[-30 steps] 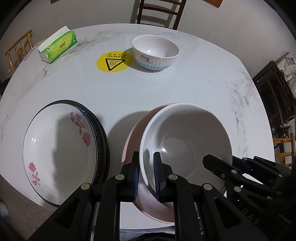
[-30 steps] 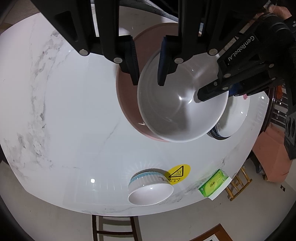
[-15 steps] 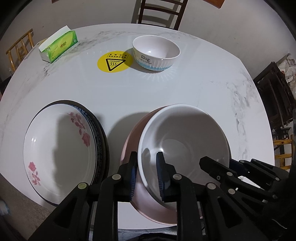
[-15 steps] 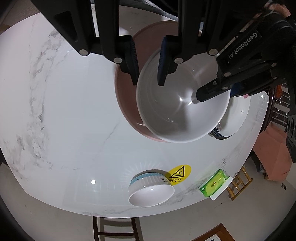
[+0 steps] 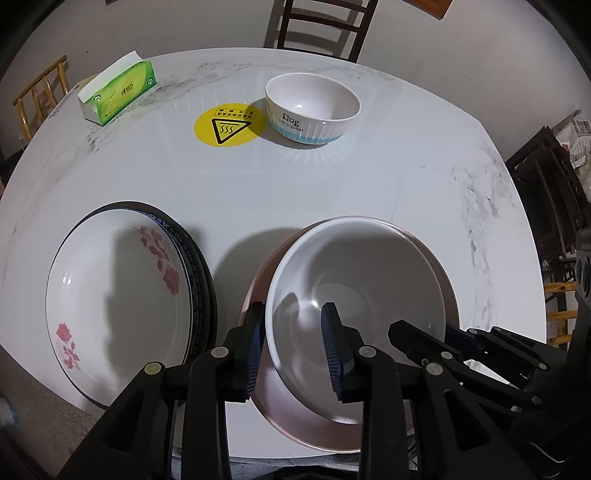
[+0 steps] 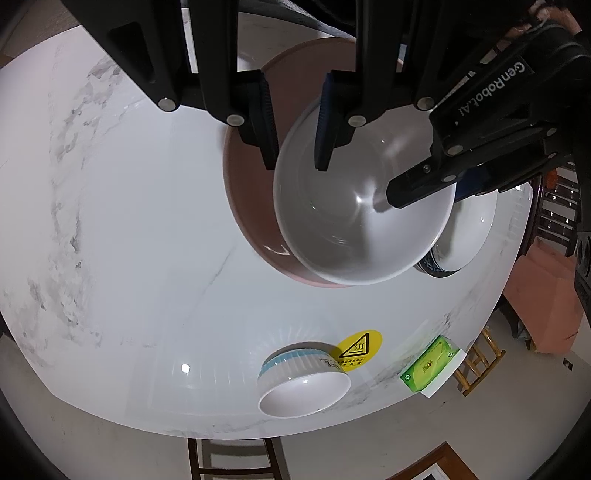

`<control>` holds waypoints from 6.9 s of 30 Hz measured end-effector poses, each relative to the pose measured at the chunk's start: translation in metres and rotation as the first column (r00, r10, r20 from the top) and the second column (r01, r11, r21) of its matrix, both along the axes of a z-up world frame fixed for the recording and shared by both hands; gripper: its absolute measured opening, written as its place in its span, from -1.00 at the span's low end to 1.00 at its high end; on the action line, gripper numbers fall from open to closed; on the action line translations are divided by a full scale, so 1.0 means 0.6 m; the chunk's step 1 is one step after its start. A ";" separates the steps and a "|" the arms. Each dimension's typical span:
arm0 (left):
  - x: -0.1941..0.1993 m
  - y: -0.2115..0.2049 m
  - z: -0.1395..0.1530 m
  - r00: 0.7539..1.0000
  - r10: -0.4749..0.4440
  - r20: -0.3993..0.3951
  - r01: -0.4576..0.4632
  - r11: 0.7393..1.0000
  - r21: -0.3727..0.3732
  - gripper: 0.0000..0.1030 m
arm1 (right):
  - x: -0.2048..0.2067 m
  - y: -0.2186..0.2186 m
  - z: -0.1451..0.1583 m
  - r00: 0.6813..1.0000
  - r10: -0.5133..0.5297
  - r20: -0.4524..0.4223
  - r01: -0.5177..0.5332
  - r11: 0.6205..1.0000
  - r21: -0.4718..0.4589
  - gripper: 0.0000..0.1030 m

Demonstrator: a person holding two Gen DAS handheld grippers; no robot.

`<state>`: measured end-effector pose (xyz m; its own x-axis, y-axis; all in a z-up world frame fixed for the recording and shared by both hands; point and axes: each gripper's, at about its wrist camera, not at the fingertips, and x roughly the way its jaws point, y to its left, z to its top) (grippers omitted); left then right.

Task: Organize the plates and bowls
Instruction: 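Lift the 'Rabbit' bowl and lower it into the pink bowl with the left gripper, then open the left gripper and release the 'Rabbit' bowl inside the pink bowl, then move the left gripper toward the small white 'Dog' bowl, then grasp the rim of the 'Dog' bowl with the left gripper, then lift the 'Dog' bowl and carry it over the 'Rabbit' bowl with the left gripper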

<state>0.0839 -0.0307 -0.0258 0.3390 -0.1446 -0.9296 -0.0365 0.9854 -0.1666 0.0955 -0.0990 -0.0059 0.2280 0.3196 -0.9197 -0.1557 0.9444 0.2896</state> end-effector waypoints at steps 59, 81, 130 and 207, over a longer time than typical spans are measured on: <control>0.017 0.036 0.066 0.993 -0.029 0.118 0.037 0.997 -0.067 -0.06 | 0.025 -0.033 0.080 0.991 -0.011 0.132 0.016 0.999 -0.037 -0.32; 0.187 0.092 0.043 0.991 0.084 0.103 -0.083 0.996 -0.019 -0.18 | 0.231 -0.062 0.056 0.988 -0.046 0.149 0.033 0.995 0.092 -0.32; 0.321 0.073 -0.027 0.999 0.050 -0.005 -0.050 0.989 -0.142 -0.78 | 0.342 -0.021 -0.011 0.996 -0.069 0.056 0.065 0.996 0.064 -0.68; -0.035 0.032 0.043 0.999 -0.002 0.047 0.008 0.991 -0.135 -0.78 | -0.027 -0.033 0.052 0.997 -0.060 0.043 0.056 0.995 0.086 -0.68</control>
